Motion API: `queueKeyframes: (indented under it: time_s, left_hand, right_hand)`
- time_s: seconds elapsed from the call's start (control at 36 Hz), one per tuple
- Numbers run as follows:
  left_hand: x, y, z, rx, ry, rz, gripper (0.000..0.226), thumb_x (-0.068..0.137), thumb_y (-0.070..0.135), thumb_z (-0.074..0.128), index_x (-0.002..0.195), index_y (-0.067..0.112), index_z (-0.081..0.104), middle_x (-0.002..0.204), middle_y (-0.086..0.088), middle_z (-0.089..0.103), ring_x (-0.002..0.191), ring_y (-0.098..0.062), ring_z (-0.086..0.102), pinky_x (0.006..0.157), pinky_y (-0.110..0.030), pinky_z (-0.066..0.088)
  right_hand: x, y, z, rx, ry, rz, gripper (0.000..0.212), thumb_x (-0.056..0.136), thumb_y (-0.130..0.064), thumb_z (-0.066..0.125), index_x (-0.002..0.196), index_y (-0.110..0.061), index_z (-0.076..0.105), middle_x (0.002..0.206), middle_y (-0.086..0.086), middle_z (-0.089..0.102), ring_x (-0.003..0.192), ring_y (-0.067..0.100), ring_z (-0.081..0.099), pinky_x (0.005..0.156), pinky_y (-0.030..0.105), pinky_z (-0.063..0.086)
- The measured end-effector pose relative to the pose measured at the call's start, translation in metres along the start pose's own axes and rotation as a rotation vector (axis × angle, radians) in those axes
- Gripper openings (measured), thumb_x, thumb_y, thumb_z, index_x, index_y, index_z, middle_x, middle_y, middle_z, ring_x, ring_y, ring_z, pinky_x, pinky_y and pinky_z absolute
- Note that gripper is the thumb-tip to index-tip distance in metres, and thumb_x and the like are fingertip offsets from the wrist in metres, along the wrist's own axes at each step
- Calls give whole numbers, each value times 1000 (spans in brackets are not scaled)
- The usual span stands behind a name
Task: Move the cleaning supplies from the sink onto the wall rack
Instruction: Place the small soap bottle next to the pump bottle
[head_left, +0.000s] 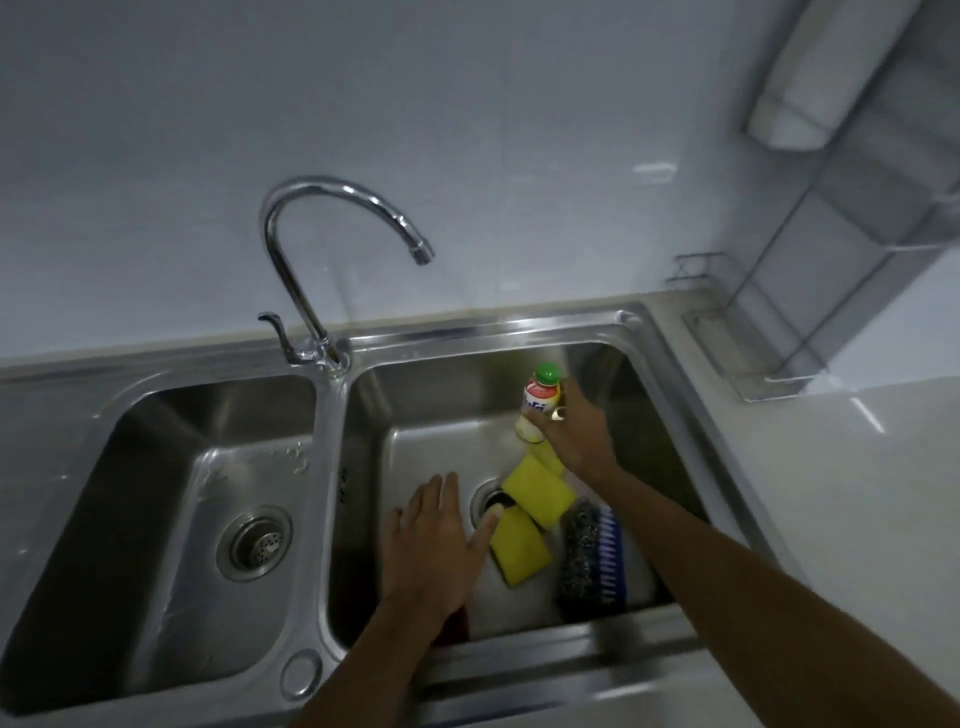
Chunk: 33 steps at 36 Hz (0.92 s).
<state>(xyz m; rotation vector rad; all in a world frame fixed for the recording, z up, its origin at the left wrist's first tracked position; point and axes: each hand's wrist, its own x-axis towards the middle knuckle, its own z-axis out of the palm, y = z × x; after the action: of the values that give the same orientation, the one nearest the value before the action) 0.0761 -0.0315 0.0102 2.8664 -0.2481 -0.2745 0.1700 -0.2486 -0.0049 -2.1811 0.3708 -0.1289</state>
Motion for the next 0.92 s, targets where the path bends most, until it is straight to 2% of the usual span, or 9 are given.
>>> queueKeyframes:
  time_s: [0.11,0.19,0.39,0.47,0.61,0.67,0.72,0.86,0.92]
  left_hand:
    - [30,59,-50,-121,59,67,93,88,79,11,159,19,20,165,-4,27,151,-22,26,121,-45,22]
    - [53,114,-93,-167,135,138,85,94,75,22,159,20,20,166,-4,26,150,-22,27,120,-43,23]
    - [87,234,-175,-293,235,307,86,92,76,19,157,20,24,166,-4,28,151,-23,27,119,-49,26]
    - [95,273,-196,-324,251,375,86,93,76,21,157,19,24,166,-5,27,151,-24,28,119,-50,26]
    - [109,325,-217,-407,188,437,86,94,75,22,159,18,20,166,-5,24,150,-25,28,119,-48,22]
    - [116,341,-221,-430,155,440,86,95,74,21,159,17,18,166,-5,24,149,-26,29,118,-47,22]
    - [125,354,-219,-465,106,432,87,95,75,21,160,17,16,167,-6,22,149,-27,28,118,-49,21]
    - [150,374,-205,-606,-9,373,89,93,77,19,161,19,9,169,-5,14,153,-28,22,121,-52,15]
    - [159,378,-198,-624,-36,356,90,93,77,17,162,20,7,170,-4,11,154,-27,20,122,-53,14]
  right_hand:
    - [14,-42,-81,-39,77,-55,46,79,-46,77,111,-19,59,107,4,73,97,23,70,84,40,55]
    - [23,-77,-150,-44,142,-82,44,75,-53,77,103,-23,59,96,-5,74,89,16,71,77,33,54]
    - [35,-144,-292,-118,344,-161,50,77,-55,77,109,-19,63,88,-8,71,80,11,68,74,29,53]
    - [40,-160,-335,-132,407,-182,52,77,-57,76,110,-18,63,92,-5,74,81,11,70,75,31,56]
    - [48,-172,-387,-134,465,-196,51,82,-53,74,114,-16,59,95,-8,68,77,10,66,67,22,48]
    - [55,-170,-400,-109,457,-186,54,83,-51,74,118,-13,58,100,-2,71,72,10,67,64,22,52]
    - [62,-164,-409,-94,452,-168,55,83,-51,74,119,-13,57,105,2,73,76,14,70,67,27,57]
    - [81,-146,-414,-140,449,-110,56,82,-51,75,119,-13,57,103,-1,70,84,16,69,67,23,52]
    - [90,-138,-410,-151,421,-83,54,83,-50,75,119,-14,57,103,-3,68,83,14,65,60,18,46]
